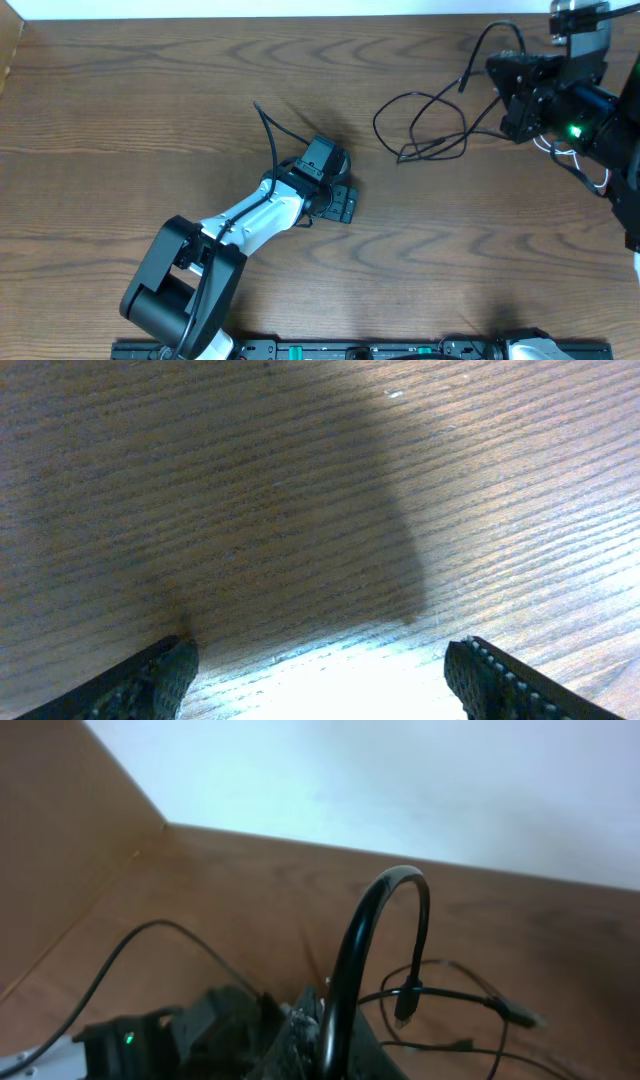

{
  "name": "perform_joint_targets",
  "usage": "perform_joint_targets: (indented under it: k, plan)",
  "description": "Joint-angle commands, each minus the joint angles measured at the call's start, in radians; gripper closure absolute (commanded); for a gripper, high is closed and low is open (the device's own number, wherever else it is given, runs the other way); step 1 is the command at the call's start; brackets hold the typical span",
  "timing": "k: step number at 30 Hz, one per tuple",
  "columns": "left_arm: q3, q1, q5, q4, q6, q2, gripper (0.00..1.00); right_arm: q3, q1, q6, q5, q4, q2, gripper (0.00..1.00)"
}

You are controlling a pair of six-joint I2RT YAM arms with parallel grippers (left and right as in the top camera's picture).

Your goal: Untangle cables

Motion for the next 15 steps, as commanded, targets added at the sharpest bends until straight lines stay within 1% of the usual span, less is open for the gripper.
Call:
perform_joint_targets:
  k: [1, 2, 3, 7, 12, 15]
  plan:
    - [-0.030, 0.005, 0.056, -0.005, -0.008, 0.040, 0.05, 0.012, -0.003, -0.074, -0.065, -0.064, 0.019, 0.99]
    - [-0.030, 0.005, 0.100, 0.008, 0.016, 0.040, 0.05, 0.012, -0.002, -0.074, -0.035, -0.090, 0.025, 0.99]
    - [-0.030, 0.005, 0.201, 0.037, 0.081, 0.040, 0.05, 0.012, -0.002, -0.074, 0.035, -0.147, 0.044, 0.99]
    - [-0.030, 0.005, 0.351, 0.104, 0.138, 0.040, 0.04, 0.011, -0.002, -0.074, 0.064, -0.262, 0.102, 0.99]
    - [-0.030, 0.005, 0.492, 0.194, 0.143, 0.040, 0.03, 0.011, -0.002, -0.074, 0.060, -0.356, 0.180, 0.99]
    - [-0.030, 0.005, 0.568, 0.251, 0.142, 0.040, 0.02, 0.011, -0.002, -0.074, -0.003, -0.387, 0.222, 0.99]
